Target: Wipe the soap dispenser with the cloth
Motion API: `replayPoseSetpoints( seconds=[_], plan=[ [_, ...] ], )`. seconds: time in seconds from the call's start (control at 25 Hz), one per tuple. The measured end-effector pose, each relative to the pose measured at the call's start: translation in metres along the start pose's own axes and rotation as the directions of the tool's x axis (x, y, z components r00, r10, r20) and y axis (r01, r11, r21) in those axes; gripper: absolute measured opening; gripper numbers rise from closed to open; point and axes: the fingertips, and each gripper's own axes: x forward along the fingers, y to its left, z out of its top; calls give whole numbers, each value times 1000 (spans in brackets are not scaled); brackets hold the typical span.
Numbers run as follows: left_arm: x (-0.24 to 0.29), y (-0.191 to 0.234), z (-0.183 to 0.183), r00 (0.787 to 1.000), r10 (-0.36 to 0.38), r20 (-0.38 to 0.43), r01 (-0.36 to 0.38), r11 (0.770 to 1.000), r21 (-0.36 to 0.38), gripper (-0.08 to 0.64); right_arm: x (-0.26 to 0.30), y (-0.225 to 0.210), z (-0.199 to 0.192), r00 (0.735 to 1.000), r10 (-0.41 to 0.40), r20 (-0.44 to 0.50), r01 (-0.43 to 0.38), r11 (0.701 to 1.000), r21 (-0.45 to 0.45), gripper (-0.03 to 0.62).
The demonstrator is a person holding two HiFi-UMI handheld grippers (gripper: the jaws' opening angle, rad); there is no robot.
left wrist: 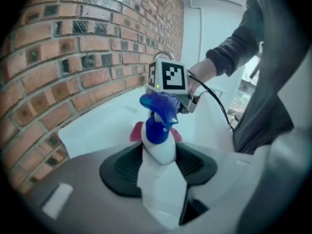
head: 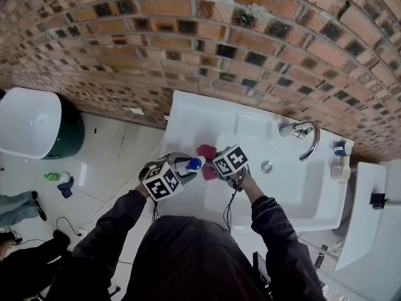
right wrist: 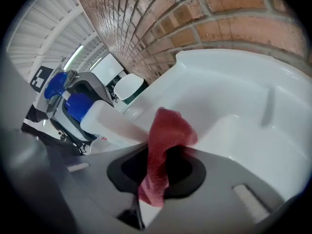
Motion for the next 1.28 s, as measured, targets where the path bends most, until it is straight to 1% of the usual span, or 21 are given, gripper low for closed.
replayPoseSetpoints(
  seconds=[0.12, 0.24, 0.32, 0.44, 0.52, 0.6, 0.68, 0.72, 0.84, 0.92, 1.0, 1.04, 1.08, 1.2, 1.28],
  plan=[
    [1, 0, 0, 1000, 7, 5, -7, 1000, -9, 215, -6, 1, 1, 999, -38, 27, 39, 999, -7, 69],
    [1, 0, 1, 1000, 26, 18, -26, 999, -23, 219, -26, 7, 9, 989, -57, 138, 54, 998, 25, 69],
    [0, 2, 2, 998, 46, 31, -44, 998, -40, 224, -44, 15, 14, 972, -59, 226, 49, 998, 48, 69],
    [-6, 6, 5, 995, 73, 61, -68, 995, -69, 252, -72, 30, 15, 944, -75, 322, 60, 997, 57, 69],
    [-14, 6, 9, 992, 90, 86, -82, 993, -87, 250, -92, 41, 15, 920, -90, 382, 73, 996, 58, 69],
    [-28, 6, 15, 985, 121, 126, -106, 988, -115, 249, -112, 54, 15, 892, -100, 440, 88, 995, 49, 69],
    [-49, 6, 24, 968, 170, 186, -140, 976, -165, 233, -130, 68, 10, 867, -112, 485, 110, 993, 32, 69],
    [-61, 6, 28, 954, 202, 221, -157, 966, -203, 212, -139, 76, 8, 856, -117, 503, 124, 992, 19, 69],
    [-98, 2, 39, 898, 301, 322, -199, 928, -315, 156, -163, 100, 1, 827, -128, 548, 170, 985, -26, 69],
    [-118, -7, 48, 865, 337, 372, -198, 910, -364, 138, -177, 114, -1, 807, -139, 575, 202, 978, -47, 69],
    [-132, -19, 58, 842, 349, 412, -180, 901, -395, 96, -188, 127, -3, 788, -150, 597, 228, 972, -57, 69],
    [-137, -24, 61, 832, 351, 430, -168, 898, -407, 61, -192, 133, -3, 780, -155, 606, 241, 968, -63, 69],
    [-141, -29, 64, 822, 350, 448, -153, 895, -418, 4, -195, 138, -3, 772, -162, 615, 257, 964, -69, 69],
    [-148, -37, 69, 800, 338, 496, -103, 892, -440, 0, -200, 153, 1, 756, -179, 630, 320, 940, -116, 69],
    [-150, -39, 72, 790, 329, 517, -81, 892, -444, 0, -202, 164, 6, 751, -167, 638, 340, 927, -158, 69]
  ],
)
